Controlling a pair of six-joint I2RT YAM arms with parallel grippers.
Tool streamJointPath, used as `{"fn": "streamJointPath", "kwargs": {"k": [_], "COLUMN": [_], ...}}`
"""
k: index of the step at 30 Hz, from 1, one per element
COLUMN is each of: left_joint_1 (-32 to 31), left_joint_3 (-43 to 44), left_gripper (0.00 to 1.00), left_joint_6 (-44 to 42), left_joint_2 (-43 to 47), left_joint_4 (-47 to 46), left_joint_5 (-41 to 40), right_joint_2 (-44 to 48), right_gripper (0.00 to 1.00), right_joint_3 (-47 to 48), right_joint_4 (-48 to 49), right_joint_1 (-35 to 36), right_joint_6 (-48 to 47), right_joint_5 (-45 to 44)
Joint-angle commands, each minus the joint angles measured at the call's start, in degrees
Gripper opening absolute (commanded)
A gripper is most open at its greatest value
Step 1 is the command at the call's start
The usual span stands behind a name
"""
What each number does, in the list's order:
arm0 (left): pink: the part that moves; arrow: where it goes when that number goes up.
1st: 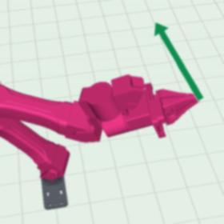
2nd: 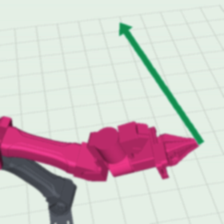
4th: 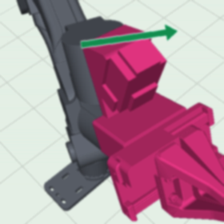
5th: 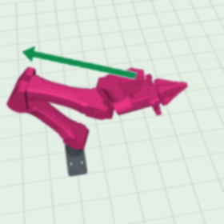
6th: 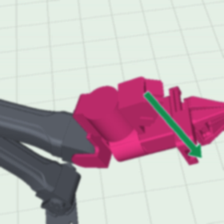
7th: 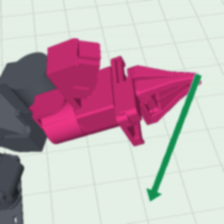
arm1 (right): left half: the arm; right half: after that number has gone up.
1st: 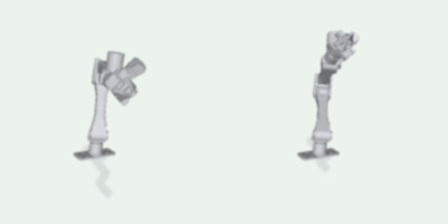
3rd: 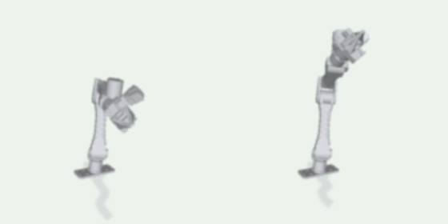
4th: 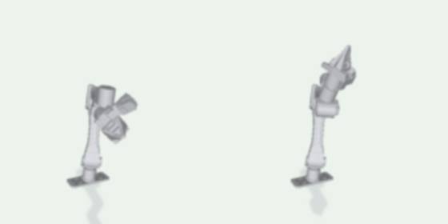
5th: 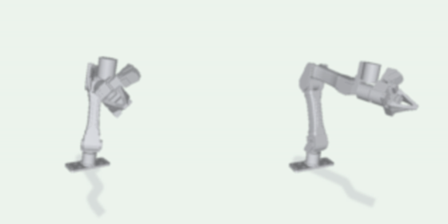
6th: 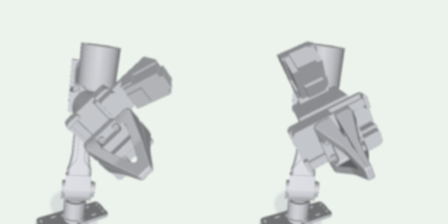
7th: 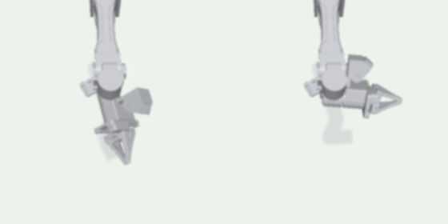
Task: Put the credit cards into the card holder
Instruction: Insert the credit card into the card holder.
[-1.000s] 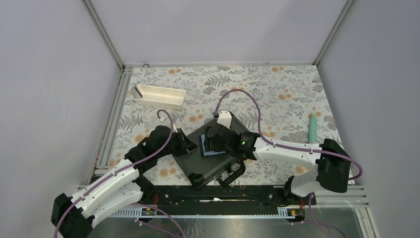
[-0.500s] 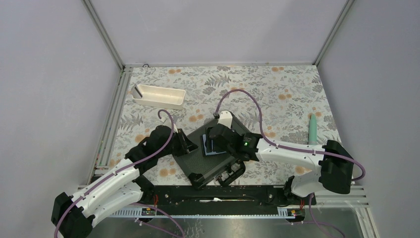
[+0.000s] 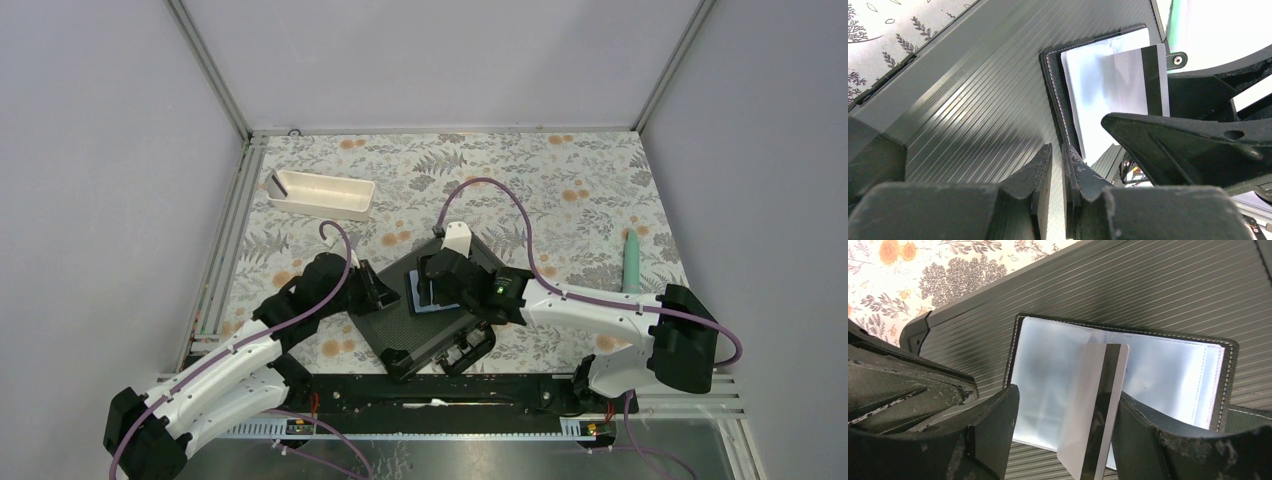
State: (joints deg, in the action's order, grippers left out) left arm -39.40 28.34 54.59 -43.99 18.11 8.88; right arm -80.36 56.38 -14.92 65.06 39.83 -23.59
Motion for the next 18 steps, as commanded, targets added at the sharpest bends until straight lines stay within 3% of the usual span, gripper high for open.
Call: {"fn": "streamJointPath", "kwargs": {"k": [1,18], "left_joint_1": [-0.3,-0.7], "left_joint_3": [1.8,2.2], "left_gripper": [0.16,0.15], "left_joint_6": [-0.4,0.0], "left_joint_2": [0.0,-1.4], "left_joint_4": [-3.2,-5.0], "left_joint_5": [1.1,1.3], "right_joint_2": [1.5,2.4], "right_gripper": [0.69,0.65], "right_joint_3": [1.9,1.3], "right_joint_4": [-2.5,-5.4], "right_joint_1": [-0.7,-1.2], "right_joint_6": [-1.2,2.3], "right_joint_5": [-4.9,-3.9]}}
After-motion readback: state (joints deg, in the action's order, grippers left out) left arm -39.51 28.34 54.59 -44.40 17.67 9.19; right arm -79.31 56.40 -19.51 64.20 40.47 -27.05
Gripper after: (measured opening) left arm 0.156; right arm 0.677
